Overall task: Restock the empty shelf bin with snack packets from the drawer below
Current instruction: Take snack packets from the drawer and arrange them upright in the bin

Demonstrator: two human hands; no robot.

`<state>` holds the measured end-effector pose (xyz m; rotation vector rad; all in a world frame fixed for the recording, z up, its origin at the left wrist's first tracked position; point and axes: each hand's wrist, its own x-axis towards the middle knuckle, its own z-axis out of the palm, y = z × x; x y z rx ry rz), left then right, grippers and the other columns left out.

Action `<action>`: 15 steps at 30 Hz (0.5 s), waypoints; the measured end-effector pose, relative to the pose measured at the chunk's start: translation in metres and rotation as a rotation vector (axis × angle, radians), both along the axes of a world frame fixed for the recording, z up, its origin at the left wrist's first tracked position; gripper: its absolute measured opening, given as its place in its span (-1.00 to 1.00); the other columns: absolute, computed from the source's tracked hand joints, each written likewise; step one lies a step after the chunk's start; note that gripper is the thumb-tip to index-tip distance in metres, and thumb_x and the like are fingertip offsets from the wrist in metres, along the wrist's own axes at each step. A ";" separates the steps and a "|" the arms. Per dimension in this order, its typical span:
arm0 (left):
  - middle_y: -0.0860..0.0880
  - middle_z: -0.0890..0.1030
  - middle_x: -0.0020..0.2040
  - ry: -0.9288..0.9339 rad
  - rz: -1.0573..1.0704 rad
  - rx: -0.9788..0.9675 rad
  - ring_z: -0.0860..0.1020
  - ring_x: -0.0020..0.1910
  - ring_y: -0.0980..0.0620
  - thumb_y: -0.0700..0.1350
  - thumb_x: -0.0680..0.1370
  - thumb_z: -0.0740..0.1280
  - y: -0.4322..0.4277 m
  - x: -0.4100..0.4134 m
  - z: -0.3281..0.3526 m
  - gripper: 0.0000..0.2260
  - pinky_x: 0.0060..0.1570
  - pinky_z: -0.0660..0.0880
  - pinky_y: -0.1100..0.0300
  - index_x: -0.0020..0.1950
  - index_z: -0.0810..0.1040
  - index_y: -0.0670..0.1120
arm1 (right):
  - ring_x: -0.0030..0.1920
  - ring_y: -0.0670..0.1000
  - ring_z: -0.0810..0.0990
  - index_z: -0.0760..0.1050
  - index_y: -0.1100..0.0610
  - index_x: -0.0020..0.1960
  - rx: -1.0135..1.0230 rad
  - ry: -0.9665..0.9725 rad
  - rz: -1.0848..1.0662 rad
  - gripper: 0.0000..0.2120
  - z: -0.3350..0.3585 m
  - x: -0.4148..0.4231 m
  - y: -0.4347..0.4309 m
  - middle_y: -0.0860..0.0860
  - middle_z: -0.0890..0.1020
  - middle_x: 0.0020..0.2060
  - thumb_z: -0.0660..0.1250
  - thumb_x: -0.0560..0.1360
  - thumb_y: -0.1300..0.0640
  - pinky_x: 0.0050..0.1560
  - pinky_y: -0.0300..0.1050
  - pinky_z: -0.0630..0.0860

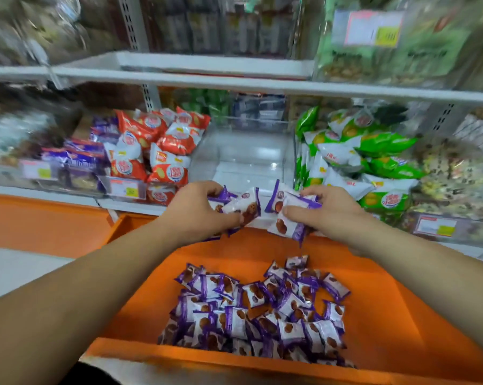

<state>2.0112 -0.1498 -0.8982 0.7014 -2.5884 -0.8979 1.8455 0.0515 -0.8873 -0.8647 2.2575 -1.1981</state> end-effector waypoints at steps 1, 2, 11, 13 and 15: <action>-0.01 0.61 0.03 -0.002 0.009 -0.037 0.60 -0.19 0.02 0.15 0.38 0.57 -0.002 -0.002 0.005 -0.62 -0.13 0.61 -0.01 -0.03 0.60 -0.08 | -0.20 -0.22 0.63 0.50 0.00 0.20 -0.026 0.031 -0.024 -0.60 0.008 0.002 -0.004 -0.02 0.69 -0.05 0.56 0.45 -0.02 -0.16 -0.29 0.55; -0.02 0.59 0.04 -0.012 0.011 -0.056 0.60 -0.17 0.02 0.14 0.38 0.58 -0.005 -0.006 0.008 -0.63 -0.11 0.61 0.00 -0.05 0.60 -0.09 | -0.25 -0.15 0.67 0.53 0.05 0.16 -0.052 0.069 -0.048 -0.64 0.014 0.001 -0.010 0.00 0.71 -0.18 0.56 0.44 0.01 -0.18 -0.24 0.60; 0.05 0.70 -0.19 -0.027 -0.018 0.107 0.66 -0.32 0.12 0.13 0.38 0.56 -0.045 -0.052 -0.023 -0.73 -0.40 0.54 0.31 -0.08 0.63 0.00 | -0.26 -0.31 0.59 0.44 0.02 0.29 -0.151 0.257 -0.142 -0.55 -0.015 -0.029 -0.083 -0.17 0.65 -0.19 0.49 0.48 -0.02 -0.31 -0.44 0.43; 0.03 0.71 -0.19 -0.010 -0.030 0.145 0.68 -0.26 0.07 0.13 0.37 0.56 -0.055 -0.052 -0.030 -0.71 -0.39 0.54 0.33 -0.10 0.64 -0.03 | -0.24 -0.28 0.60 0.36 -0.01 0.37 -0.120 0.288 -0.105 -0.51 -0.026 -0.036 -0.092 -0.16 0.64 -0.18 0.44 0.52 -0.06 -0.29 -0.42 0.44; 0.04 0.71 -0.22 -0.004 -0.021 0.179 0.68 -0.25 0.04 0.13 0.36 0.57 -0.060 -0.052 -0.029 -0.71 -0.29 0.62 0.22 -0.12 0.65 -0.04 | -0.21 -0.26 0.61 0.32 -0.01 0.43 -0.091 0.342 -0.040 -0.50 -0.029 -0.040 -0.097 -0.16 0.65 -0.19 0.39 0.56 -0.08 -0.28 -0.39 0.46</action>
